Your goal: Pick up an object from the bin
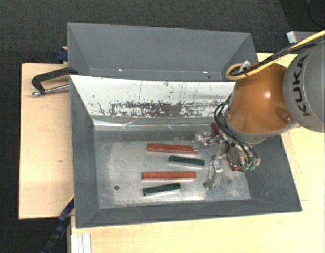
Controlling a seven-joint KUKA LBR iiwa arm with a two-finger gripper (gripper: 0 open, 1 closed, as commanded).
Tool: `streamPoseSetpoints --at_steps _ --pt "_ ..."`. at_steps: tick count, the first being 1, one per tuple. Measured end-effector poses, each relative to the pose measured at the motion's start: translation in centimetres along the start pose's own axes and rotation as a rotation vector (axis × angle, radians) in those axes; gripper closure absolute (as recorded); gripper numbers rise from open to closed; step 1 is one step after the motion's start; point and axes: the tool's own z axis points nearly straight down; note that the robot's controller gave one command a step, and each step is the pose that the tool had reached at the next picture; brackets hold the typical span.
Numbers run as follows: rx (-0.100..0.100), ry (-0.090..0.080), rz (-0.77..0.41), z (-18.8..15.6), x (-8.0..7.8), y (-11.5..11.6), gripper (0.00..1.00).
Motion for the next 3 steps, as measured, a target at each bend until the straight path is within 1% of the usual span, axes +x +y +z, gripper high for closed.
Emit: streamPoseSetpoints --at_steps 1,2,3 --pt "0.0 -0.003 0.011 1.5 -2.7 1.4 0.0" --pt "0.0 0.002 0.271 8.1 -1.2 -1.1 1.0" --pt "0.0 0.003 0.27 8.1 -1.2 -1.1 0.0"
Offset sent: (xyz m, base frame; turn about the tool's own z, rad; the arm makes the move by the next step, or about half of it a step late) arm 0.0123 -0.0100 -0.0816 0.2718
